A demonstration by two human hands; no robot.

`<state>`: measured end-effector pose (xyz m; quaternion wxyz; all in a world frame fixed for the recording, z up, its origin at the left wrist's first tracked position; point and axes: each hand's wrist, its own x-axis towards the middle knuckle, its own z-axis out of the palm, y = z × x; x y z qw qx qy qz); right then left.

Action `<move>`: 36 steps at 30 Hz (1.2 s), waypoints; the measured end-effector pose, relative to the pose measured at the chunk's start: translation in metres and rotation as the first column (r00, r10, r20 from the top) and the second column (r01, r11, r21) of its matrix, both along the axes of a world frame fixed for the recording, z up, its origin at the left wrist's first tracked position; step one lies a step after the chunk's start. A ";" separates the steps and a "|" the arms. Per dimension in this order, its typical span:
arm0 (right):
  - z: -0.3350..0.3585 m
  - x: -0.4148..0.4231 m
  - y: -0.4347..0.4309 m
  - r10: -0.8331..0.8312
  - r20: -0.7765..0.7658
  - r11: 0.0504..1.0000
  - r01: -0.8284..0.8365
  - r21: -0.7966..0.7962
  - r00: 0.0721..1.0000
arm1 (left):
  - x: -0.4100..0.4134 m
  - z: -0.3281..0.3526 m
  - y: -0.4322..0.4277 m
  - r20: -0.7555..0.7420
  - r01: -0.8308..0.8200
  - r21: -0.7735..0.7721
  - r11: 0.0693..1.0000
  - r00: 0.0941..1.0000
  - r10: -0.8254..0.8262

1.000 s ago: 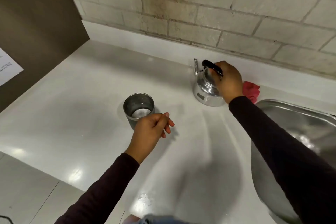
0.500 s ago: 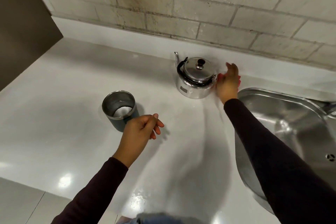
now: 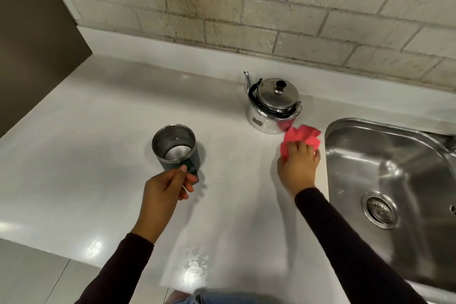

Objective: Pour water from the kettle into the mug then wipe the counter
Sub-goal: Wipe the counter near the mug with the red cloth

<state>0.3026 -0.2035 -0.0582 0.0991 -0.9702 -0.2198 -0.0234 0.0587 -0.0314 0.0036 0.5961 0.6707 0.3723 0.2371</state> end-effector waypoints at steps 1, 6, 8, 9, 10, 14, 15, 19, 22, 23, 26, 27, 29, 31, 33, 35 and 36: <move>-0.001 -0.018 -0.002 0.048 0.012 0.999 -0.049 0.015 0.999 | -0.004 -0.002 0.004 -0.003 -0.005 0.001 1.000 1.000 0.005; 0.003 -0.094 -0.002 0.360 -0.026 0.918 -0.349 0.190 0.933 | -0.017 -0.016 0.012 -0.064 -0.033 0.001 0.999 0.997 0.033; 0.008 -0.107 0.001 0.424 -0.112 0.876 -0.376 0.301 0.899 | -0.017 -0.019 0.010 -0.080 -0.046 -0.034 0.998 0.996 0.043; 0.010 -0.110 0.003 0.419 -0.145 0.866 -0.347 0.359 0.896 | -0.015 -0.020 0.008 -0.087 -0.044 -0.057 0.997 0.995 0.039; 0.012 -0.111 0.006 0.390 -0.147 0.863 -0.305 0.404 0.909 | -0.012 -0.020 0.006 -0.095 -0.034 -0.085 0.996 0.995 0.026; 0.005 -0.118 0.020 0.236 -0.173 0.934 -0.174 0.312 0.956 | 0.008 -0.014 -0.004 -0.015 0.105 -0.317 0.943 0.993 -0.115; 0.000 -0.122 0.023 0.217 -0.214 0.954 -0.160 0.254 0.953 | 0.014 -0.013 -0.005 0.024 0.127 -0.371 0.920 0.992 -0.127; -0.015 -0.120 0.033 0.196 -0.267 0.954 -0.120 0.276 0.943 | 0.028 -0.011 -0.003 0.036 0.102 -0.391 0.915 0.995 -0.095; -0.011 -0.092 0.046 0.277 -0.248 0.921 -0.183 0.343 0.928 | 0.027 -0.011 0.009 0.007 0.062 -0.379 0.924 0.998 -0.064; -0.008 -0.082 0.052 0.300 -0.243 0.898 -0.187 0.398 0.922 | 0.026 -0.010 0.013 0.004 0.059 -0.394 0.917 0.998 -0.063; 0.007 -0.071 0.078 0.335 -0.376 0.777 -0.027 0.629 0.864 | 0.017 -0.008 0.027 0.000 0.060 -0.403 0.913 0.998 -0.066; 0.012 -0.072 0.086 0.359 -0.413 0.743 0.011 0.669 0.837 | 0.013 -0.008 0.029 -0.005 0.063 -0.388 0.920 0.998 -0.070; 0.018 -0.084 0.102 0.452 -0.391 0.721 -0.070 0.690 0.802 | 0.004 -0.006 0.035 -0.018 0.056 -0.338 0.940 0.998 -0.066; 0.010 -0.103 0.111 0.556 -0.306 0.714 -0.255 0.652 0.773 | -0.004 -0.005 0.041 -0.025 0.049 -0.297 0.954 0.998 -0.059; -0.007 -0.125 0.109 0.626 -0.228 0.733 -0.463 0.499 0.746 | -0.010 -0.003 0.045 -0.026 0.045 -0.273 0.961 0.998 -0.054; -0.020 -0.133 0.094 0.652 -0.175 0.732 -0.552 0.401 0.738 | -0.017 -0.001 0.049 -0.033 0.027 -0.268 0.963 0.999 -0.038; -0.022 -0.128 0.086 0.646 -0.154 0.729 -0.545 0.414 0.747 | -0.019 0.001 0.051 -0.039 0.021 -0.266 0.964 0.999 -0.033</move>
